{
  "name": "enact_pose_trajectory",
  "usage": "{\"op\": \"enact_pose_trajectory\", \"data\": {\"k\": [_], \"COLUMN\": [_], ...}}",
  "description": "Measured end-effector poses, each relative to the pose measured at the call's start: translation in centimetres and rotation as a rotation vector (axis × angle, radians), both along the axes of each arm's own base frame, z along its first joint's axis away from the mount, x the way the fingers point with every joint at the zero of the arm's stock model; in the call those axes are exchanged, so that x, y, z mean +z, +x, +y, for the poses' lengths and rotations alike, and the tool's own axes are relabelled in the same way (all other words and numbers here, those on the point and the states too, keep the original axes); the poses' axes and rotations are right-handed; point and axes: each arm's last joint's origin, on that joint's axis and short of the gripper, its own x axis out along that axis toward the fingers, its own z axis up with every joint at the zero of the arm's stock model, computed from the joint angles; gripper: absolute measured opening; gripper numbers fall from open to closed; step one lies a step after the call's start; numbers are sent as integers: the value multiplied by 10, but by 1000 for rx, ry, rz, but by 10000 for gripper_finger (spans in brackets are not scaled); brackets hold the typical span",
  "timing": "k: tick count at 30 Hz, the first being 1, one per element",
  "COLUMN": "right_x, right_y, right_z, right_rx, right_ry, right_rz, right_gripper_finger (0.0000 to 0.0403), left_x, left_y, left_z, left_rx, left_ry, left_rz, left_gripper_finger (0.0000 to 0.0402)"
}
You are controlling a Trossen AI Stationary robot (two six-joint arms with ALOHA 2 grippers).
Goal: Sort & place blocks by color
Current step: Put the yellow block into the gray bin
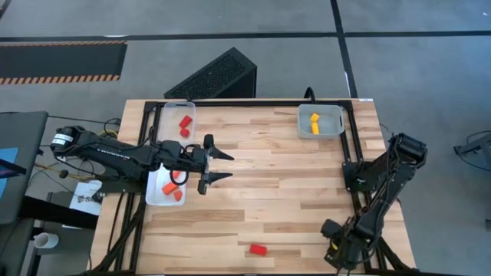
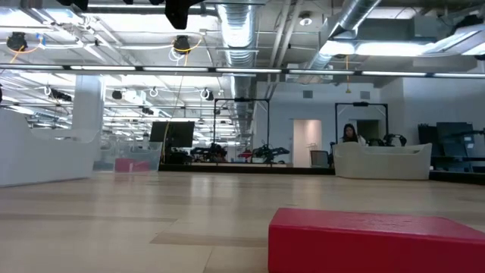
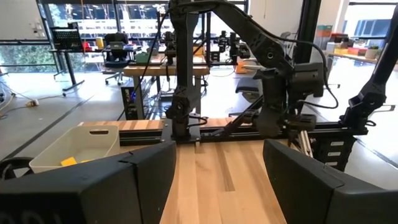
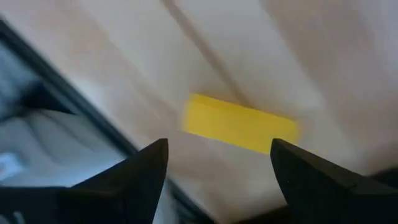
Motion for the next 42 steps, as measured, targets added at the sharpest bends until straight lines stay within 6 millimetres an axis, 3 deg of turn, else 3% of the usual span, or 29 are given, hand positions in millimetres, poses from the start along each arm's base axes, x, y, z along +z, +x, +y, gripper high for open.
{"op": "enact_pose_trajectory", "data": {"k": [12, 24, 29, 35, 42], "right_x": [-5, -53, -56, -51, -51], "right_y": [-7, -9, -4, 1, 12], "right_z": [-2, 20, 23, 18, 12], "right_rx": [426, 634, 657, 646, 578], "right_ry": [-63, -146, -186, -196, -195], "right_rz": [-55, 11, 52, 57, 68], "right_gripper_finger": [299, 299, 294, 256, 163], "left_x": [-1, -2, -2, -2, -2], "left_y": [0, 0, 0, 0, 0], "left_z": [0, 0, 0, 1, 0], "left_rx": [0, 0, 14, 23, 23], "left_ry": [1, -3, -4, -12, -12], "left_rz": [12, 20, 20, 21, 21], "left_gripper_finger": [229, 229, 229, 229, 229]}}
